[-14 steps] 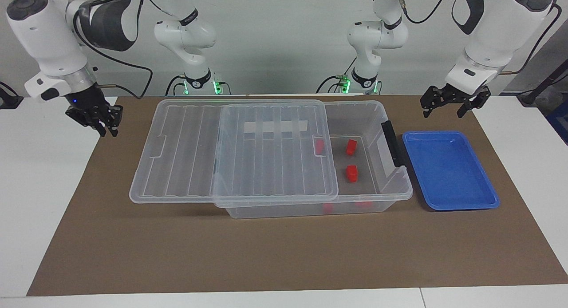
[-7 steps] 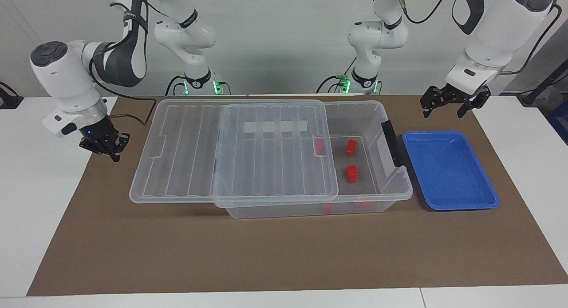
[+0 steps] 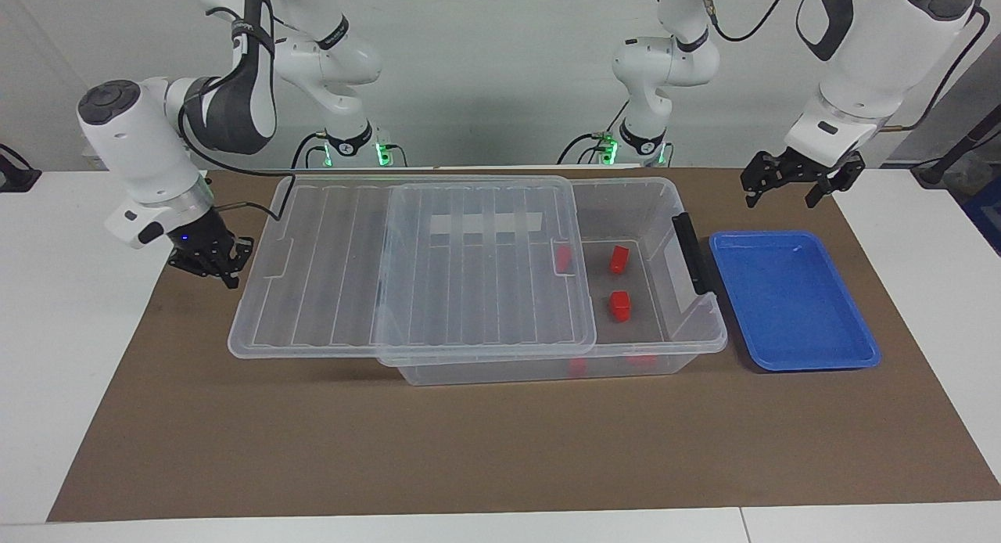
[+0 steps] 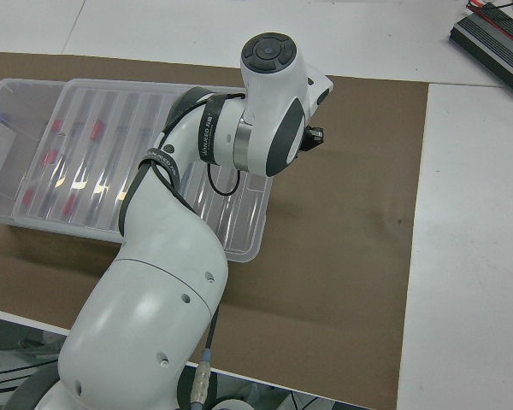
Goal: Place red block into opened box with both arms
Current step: 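Push the clear lid back over the box with the right gripper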
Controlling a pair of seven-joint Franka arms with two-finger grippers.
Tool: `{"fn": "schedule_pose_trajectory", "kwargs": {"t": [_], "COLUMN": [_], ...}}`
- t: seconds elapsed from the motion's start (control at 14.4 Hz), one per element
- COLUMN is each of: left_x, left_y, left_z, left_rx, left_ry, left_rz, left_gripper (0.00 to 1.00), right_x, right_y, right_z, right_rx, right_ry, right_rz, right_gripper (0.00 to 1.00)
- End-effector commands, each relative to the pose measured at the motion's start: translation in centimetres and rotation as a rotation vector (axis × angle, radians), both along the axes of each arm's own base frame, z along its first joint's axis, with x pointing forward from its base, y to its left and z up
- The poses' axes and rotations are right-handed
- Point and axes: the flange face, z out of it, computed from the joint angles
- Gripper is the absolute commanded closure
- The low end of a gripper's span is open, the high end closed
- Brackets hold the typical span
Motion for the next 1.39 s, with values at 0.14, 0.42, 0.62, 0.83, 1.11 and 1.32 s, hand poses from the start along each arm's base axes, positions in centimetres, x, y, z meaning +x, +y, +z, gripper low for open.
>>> {"fn": "schedule_pose_trajectory", "kwargs": {"t": [0.14, 0.42, 0.62, 0.83, 1.11, 1.32], "left_x": [-1.2, -1.2, -1.1, -1.2, -1.4, -1.6], "left_y": [0.2, 0.7, 2.9, 2.0, 1.2, 0.4], "left_z": [0.5, 0.6, 0.9, 0.9, 1.4, 1.8], "left_rx": [0.002, -0.052, -0.156, -0.154, -0.156, -0.157], "left_ry": [0.004, 0.000, -0.007, -0.006, -0.012, -0.019], "left_rz": [0.001, 0.025, 0.085, 0.068, 0.047, 0.030], "left_gripper": [0.00, 0.00, 0.00, 0.00, 0.00, 0.00], "right_x": [0.6, 0.7, 0.8, 0.7, 0.4, 0.2], "right_y": [2.1, 5.0, 8.1, 11.1, 14.2, 16.0], "right_z": [-0.7, -0.7, -0.7, -0.6, -0.5, -0.5], "right_rx": [0.038, 0.062, 0.071, 0.081, 0.092, 0.099], "right_ry": [-0.027, -0.024, -0.018, -0.013, -0.011, -0.010], "right_rz": [0.028, 0.040, 0.028, -0.006, -0.038, -0.061], "right_gripper": [1.00, 1.00, 1.00, 1.00, 1.00, 1.00]}}
